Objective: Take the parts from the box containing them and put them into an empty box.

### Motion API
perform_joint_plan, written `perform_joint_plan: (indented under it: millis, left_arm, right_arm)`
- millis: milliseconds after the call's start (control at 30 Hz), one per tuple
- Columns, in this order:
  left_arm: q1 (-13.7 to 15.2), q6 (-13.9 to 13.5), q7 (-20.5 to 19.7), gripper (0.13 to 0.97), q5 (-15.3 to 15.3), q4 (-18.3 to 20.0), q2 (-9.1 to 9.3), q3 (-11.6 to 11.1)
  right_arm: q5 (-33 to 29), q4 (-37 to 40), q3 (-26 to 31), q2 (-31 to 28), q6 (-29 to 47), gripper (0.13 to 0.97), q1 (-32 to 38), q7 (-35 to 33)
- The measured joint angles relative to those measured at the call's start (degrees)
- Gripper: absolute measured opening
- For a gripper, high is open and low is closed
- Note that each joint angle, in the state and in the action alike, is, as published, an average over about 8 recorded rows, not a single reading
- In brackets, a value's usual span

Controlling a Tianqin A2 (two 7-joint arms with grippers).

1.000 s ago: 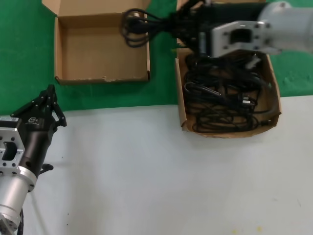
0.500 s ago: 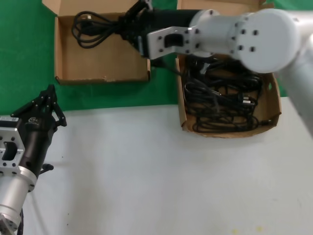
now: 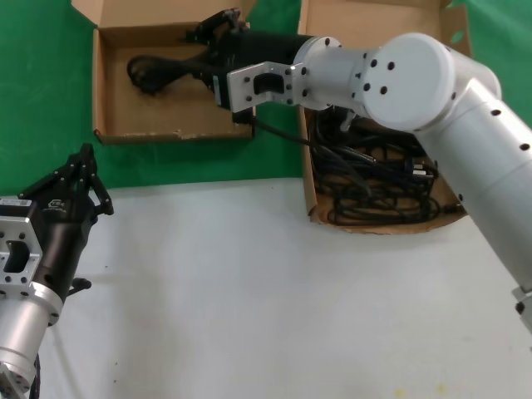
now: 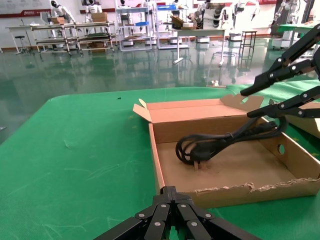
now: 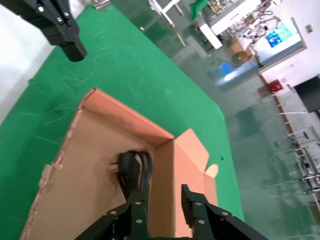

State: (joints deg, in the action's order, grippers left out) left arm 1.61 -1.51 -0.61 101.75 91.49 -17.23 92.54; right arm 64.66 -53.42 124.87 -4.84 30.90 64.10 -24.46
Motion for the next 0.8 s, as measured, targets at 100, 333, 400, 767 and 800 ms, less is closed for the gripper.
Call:
perform_joint_plan:
  millis: [100, 333, 400, 767, 800]
  left_arm:
    - [0.0, 0.0, 0.0, 0.145, 0.0, 0.0, 0.0, 0.0]
    - [0.0, 0.0, 0.0, 0.145, 0.0, 0.0, 0.0, 0.0]
    - [0.0, 0.0, 0.0, 0.145, 0.0, 0.0, 0.0, 0.0]
    - [0.0, 0.0, 0.0, 0.145, 0.0, 0.0, 0.0, 0.0]
    - [0.0, 0.0, 0.0, 0.145, 0.0, 0.0, 0.0, 0.0]
  right_arm:
    - [0.82, -1.52, -0.71, -0.83, -0.42, 0.251, -0.64, -0.09]
    - [-1.5, -13.09, -4.89, -5.86, -0.13, 0.334, -4.87, 6.01]
    - [-2.87, -17.44, -6.87, -7.39, -0.12, 0.361, -6.99, 8.45]
    - [-8.37, -35.52, -16.97, -12.39, -2.56, 0.562, -19.57, 14.95]
    - [-8.45, -35.89, -17.19, -12.48, -2.65, 0.587, -19.89, 15.02]
